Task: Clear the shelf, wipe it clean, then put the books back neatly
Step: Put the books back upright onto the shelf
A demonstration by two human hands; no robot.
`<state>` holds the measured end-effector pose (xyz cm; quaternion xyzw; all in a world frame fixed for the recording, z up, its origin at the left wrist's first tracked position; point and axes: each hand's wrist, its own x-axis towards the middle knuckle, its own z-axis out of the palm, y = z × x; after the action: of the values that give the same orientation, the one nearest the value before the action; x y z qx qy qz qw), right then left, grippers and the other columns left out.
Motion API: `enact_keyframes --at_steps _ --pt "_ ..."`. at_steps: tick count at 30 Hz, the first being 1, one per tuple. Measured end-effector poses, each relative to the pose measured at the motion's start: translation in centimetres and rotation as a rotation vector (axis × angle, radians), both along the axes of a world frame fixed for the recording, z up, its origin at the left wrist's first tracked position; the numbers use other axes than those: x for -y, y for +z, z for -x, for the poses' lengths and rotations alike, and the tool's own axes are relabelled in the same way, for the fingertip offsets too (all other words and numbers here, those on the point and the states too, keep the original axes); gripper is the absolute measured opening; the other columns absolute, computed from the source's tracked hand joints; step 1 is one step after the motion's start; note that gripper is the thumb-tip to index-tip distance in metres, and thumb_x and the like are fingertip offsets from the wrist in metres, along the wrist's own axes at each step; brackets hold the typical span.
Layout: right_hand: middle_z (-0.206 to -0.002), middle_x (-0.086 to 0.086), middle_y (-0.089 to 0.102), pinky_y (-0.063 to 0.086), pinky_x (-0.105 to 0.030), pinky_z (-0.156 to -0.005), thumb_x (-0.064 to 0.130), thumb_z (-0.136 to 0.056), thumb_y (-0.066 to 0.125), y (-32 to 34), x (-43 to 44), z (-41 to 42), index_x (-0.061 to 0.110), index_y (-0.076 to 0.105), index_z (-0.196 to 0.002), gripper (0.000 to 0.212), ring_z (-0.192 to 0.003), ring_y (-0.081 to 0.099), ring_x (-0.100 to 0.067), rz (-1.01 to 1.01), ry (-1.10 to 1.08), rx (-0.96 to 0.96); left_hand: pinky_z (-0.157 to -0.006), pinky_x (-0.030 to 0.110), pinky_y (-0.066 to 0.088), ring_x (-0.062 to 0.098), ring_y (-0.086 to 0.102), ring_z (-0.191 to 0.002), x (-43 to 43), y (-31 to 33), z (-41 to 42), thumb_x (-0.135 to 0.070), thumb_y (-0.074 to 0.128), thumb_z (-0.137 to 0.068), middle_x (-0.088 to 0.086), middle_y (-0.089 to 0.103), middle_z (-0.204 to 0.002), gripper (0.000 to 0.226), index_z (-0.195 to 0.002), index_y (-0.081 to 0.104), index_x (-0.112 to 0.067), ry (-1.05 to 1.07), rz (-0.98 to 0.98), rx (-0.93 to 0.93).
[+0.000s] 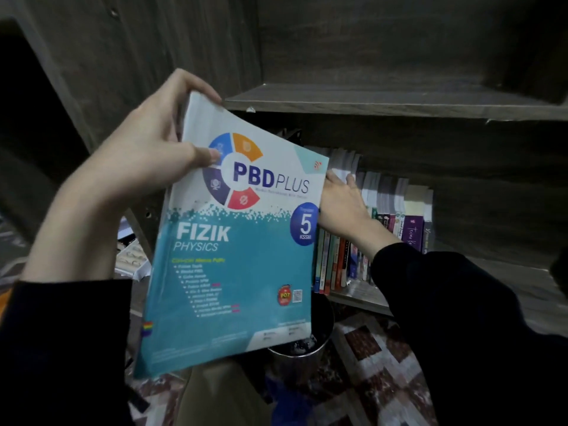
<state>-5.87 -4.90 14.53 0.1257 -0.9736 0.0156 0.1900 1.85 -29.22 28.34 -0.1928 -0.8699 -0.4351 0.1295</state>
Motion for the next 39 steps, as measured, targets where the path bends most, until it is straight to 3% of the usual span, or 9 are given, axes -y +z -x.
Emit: enact_keyframes --at_steps 4,7,11,14,21,31,35,38,39 --pt "-0.152 0.001 0.033 0.020 -0.060 -0.109 0.049 -0.093 0.046 -0.2 -0.1 0.4 0.030 0.028 -0.147 0.060 -0.141 0.022 -0.029 -0.022 -0.002 0.026 -0.073 0.047 0.058 0.023 0.068 -0.091 0.3 -0.1 0.8 -0.006 0.071 -0.080 0.004 0.062 -0.113 0.047 -0.103 0.046 -0.039 0.109 0.025 -0.035" --pt "-0.151 0.001 0.035 0.021 -0.060 -0.109 0.048 -0.093 0.046 -0.4 -0.2 0.5 0.030 0.031 -0.146 0.058 -0.141 0.023 -0.028 -0.024 0.006 0.008 -0.083 0.041 0.052 0.026 0.058 -0.104 -0.1 -0.8 1.2 -0.008 0.068 -0.079 0.002 0.060 -0.112 0.047 -0.109 0.045 -0.035 0.231 0.106 -0.126" --pt "-0.150 0.001 0.035 0.020 -0.061 -0.110 0.047 -0.093 0.046 -0.3 -0.2 0.4 0.029 0.033 -0.145 0.057 -0.141 0.023 -0.028 -0.018 -0.001 0.014 -0.091 0.044 0.048 0.032 0.052 -0.110 -0.5 -1.5 1.2 -0.008 0.064 -0.080 0.000 0.057 -0.110 0.046 -0.112 0.044 -0.033 0.289 0.129 -0.161" --pt "-0.151 0.000 0.034 0.020 -0.059 -0.110 0.046 -0.094 0.046 -0.2 -0.4 0.2 0.030 0.030 -0.146 0.057 -0.142 0.022 -0.028 -0.024 0.003 0.013 -0.084 0.035 0.042 0.029 0.049 -0.113 -0.5 -1.1 1.2 -0.007 0.064 -0.079 0.000 0.055 -0.109 0.046 -0.114 0.045 -0.031 0.323 0.145 -0.186" --pt "-0.152 0.001 0.033 0.018 -0.058 -0.111 0.049 -0.096 0.043 -0.1 -0.5 -0.1 0.042 0.022 -0.147 0.056 -0.143 0.020 -0.027 -0.016 0.000 0.015 -0.067 0.032 0.047 0.029 0.050 -0.113 -0.9 -0.1 0.5 -0.005 0.063 -0.082 0.004 0.052 -0.109 0.048 -0.112 0.041 -0.036 0.321 0.158 -0.205" --pt "-0.149 0.003 0.036 0.019 -0.058 -0.110 0.049 -0.095 0.043 0.0 -0.5 -0.1 0.041 0.024 -0.147 0.056 -0.142 0.022 -0.027 -0.011 0.001 0.015 -0.075 0.033 0.044 0.022 0.044 -0.091 -5.0 -3.4 1.7 0.000 0.054 -0.081 0.005 0.051 -0.088 0.049 -0.119 0.039 -0.028 0.261 0.154 -0.260" --pt "-0.148 0.003 0.037 0.020 -0.059 -0.109 0.050 -0.094 0.043 -0.1 -0.5 0.0 0.041 0.024 -0.146 0.056 -0.141 0.023 -0.027 -0.018 0.003 0.012 -0.065 0.022 0.033 0.002 0.039 -0.065 -6.9 -5.7 2.3 0.000 0.053 -0.084 -0.006 0.049 -0.074 0.049 -0.127 0.040 -0.020 0.300 0.100 -0.389" --pt "-0.147 0.002 0.038 0.020 -0.060 -0.110 0.050 -0.094 0.043 -0.2 -0.5 0.1 0.041 0.024 -0.146 0.056 -0.141 0.024 -0.027 -0.012 0.007 0.008 -0.050 0.025 0.045 0.015 0.055 -0.054 -7.6 -8.6 3.2 -0.003 0.054 -0.087 0.001 0.061 -0.075 0.047 -0.127 0.038 -0.021 0.257 -0.007 -0.469" --pt "-0.147 0.002 0.038 0.020 -0.060 -0.109 0.051 -0.094 0.043 -0.2 -0.5 0.1 0.040 0.024 -0.146 0.056 -0.141 0.024 -0.027 -0.011 0.007 0.005 -0.045 0.020 0.043 0.016 0.055 -0.051 -7.9 -9.8 3.7 -0.003 0.053 -0.088 0.004 0.062 -0.075 0.047 -0.125 0.034 -0.025 0.250 -0.016 -0.497"
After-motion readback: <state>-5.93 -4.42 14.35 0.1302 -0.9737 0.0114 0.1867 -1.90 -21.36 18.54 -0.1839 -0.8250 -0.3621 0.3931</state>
